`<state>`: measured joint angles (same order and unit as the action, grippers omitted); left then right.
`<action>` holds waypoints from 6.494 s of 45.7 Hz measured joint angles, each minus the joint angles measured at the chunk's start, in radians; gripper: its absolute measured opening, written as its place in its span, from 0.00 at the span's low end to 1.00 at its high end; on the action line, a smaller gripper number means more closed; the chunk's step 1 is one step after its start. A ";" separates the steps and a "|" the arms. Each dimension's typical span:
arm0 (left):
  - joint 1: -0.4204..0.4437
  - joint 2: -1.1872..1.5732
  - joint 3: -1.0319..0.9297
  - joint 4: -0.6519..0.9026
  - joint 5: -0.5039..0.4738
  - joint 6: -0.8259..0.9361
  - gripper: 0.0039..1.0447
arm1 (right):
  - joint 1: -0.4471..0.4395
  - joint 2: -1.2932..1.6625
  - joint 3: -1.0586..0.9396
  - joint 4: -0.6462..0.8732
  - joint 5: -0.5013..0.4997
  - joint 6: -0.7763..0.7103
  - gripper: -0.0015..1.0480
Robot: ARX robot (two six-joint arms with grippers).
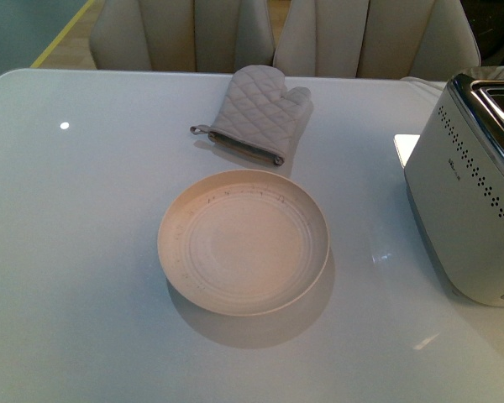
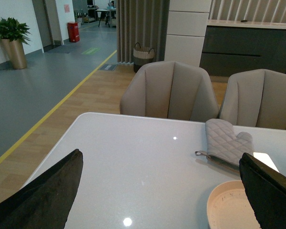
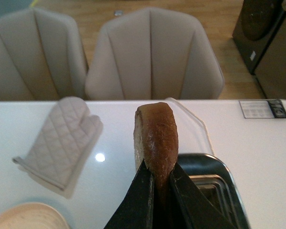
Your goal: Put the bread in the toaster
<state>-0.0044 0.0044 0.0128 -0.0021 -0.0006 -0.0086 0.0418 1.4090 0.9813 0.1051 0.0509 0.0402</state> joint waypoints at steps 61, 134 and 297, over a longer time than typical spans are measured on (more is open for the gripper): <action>0.000 0.000 0.000 0.000 0.000 0.000 0.94 | -0.051 0.038 -0.167 -0.013 0.037 -0.101 0.03; 0.000 0.000 0.000 0.000 0.000 0.000 0.94 | -0.045 -0.716 -0.866 0.467 -0.051 -0.037 0.02; 0.000 0.000 0.000 0.000 0.000 0.000 0.94 | -0.044 -1.402 -0.963 -0.102 -0.051 -0.037 0.91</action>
<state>-0.0044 0.0044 0.0128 -0.0021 -0.0002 -0.0082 -0.0021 0.0067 0.0181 0.0029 0.0002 0.0032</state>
